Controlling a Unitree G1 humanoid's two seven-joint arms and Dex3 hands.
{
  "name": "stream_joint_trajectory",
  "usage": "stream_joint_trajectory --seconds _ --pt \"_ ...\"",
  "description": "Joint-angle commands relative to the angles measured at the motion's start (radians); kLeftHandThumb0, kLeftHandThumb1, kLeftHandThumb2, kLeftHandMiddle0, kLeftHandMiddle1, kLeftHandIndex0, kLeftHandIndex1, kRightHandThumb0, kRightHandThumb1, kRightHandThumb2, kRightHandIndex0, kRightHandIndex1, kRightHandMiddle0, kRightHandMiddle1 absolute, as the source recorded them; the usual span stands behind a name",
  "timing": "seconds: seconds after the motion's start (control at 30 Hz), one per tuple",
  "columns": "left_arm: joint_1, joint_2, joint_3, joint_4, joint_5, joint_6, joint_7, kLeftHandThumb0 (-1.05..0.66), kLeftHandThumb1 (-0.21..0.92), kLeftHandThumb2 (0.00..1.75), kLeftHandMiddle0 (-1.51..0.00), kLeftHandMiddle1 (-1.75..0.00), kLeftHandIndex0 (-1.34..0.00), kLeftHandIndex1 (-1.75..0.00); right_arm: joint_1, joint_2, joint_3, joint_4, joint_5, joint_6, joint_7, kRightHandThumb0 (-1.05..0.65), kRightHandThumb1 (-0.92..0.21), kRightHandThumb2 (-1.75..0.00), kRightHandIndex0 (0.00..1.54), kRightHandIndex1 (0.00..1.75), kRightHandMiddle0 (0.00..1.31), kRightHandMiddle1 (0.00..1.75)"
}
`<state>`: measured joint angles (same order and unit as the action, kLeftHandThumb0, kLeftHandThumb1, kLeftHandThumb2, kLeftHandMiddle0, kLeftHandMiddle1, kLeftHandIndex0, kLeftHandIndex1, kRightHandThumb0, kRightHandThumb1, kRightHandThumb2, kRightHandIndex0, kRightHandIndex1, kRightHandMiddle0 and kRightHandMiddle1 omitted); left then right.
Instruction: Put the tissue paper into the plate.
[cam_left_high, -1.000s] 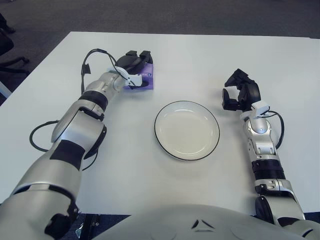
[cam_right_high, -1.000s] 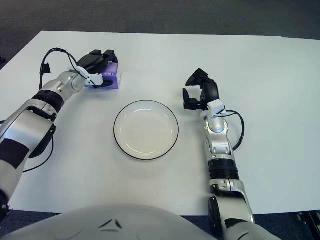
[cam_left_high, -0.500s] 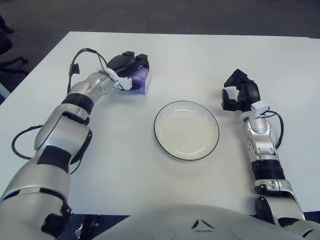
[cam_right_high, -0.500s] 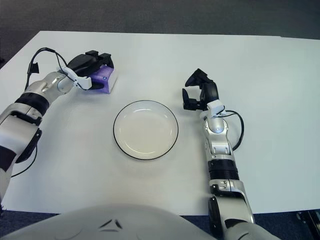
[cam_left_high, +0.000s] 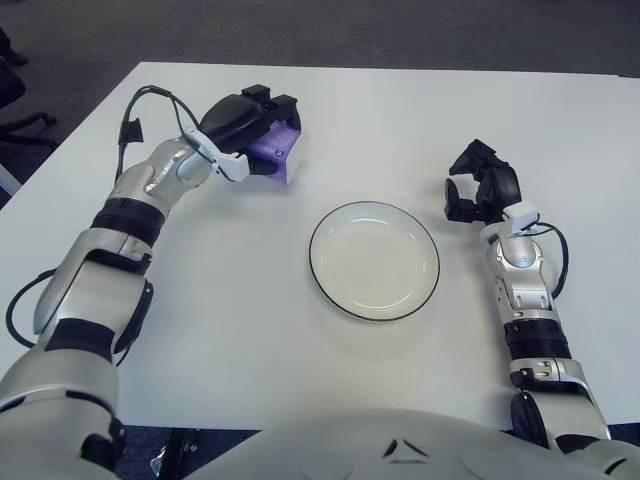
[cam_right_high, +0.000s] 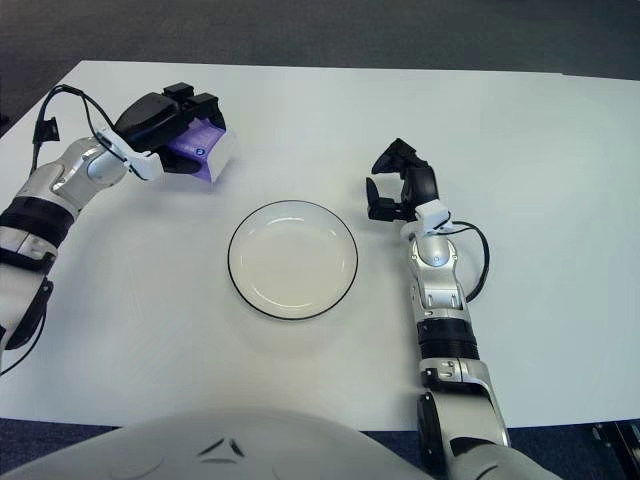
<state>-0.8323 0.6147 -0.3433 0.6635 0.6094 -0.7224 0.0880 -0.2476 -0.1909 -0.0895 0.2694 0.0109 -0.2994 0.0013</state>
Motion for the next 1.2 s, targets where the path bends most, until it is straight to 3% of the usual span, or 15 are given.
stream_joint_trajectory --seconds 0.0,0.43,0.7,0.9,1.17 --pt "0.028 0.007 0.059 -0.137 -0.008 0.018 0.026 0.53 0.16 1.50 -0.73 -1.75 -0.98 -1.75 0.172 0.065 0.010 0.127 0.011 -0.014 0.003 -0.48 -0.32 -1.31 1.34 1.75 0.61 1.75" --pt "0.136 -0.041 0.123 -0.433 -0.034 0.068 -0.015 0.54 0.15 1.52 -0.75 -1.75 -1.01 -1.75 0.167 0.058 0.009 0.142 0.003 -0.020 0.001 -0.48 -0.31 -1.32 1.33 1.75 0.62 1.75" --pt "0.144 -0.081 0.118 -0.522 -0.038 0.021 -0.015 0.54 0.15 1.52 -0.75 -1.75 -1.01 -1.75 0.162 0.055 0.009 0.156 0.005 -0.029 0.007 -0.48 -0.31 -1.32 1.33 1.75 0.62 1.75" --pt "0.189 -0.113 0.075 -0.624 -0.113 -0.004 -0.106 0.53 0.15 1.51 -0.74 -1.75 -0.98 -1.75 0.158 0.061 0.011 0.162 0.004 -0.031 0.003 -0.49 -0.31 -1.33 1.33 1.75 0.62 1.75" --pt "0.188 -0.123 0.053 -0.654 -0.175 0.010 -0.229 0.53 0.17 1.50 -0.73 -1.75 -0.93 -1.75 0.156 0.068 0.013 0.161 0.005 -0.027 -0.001 -0.49 -0.31 -1.33 1.32 1.75 0.62 1.75"
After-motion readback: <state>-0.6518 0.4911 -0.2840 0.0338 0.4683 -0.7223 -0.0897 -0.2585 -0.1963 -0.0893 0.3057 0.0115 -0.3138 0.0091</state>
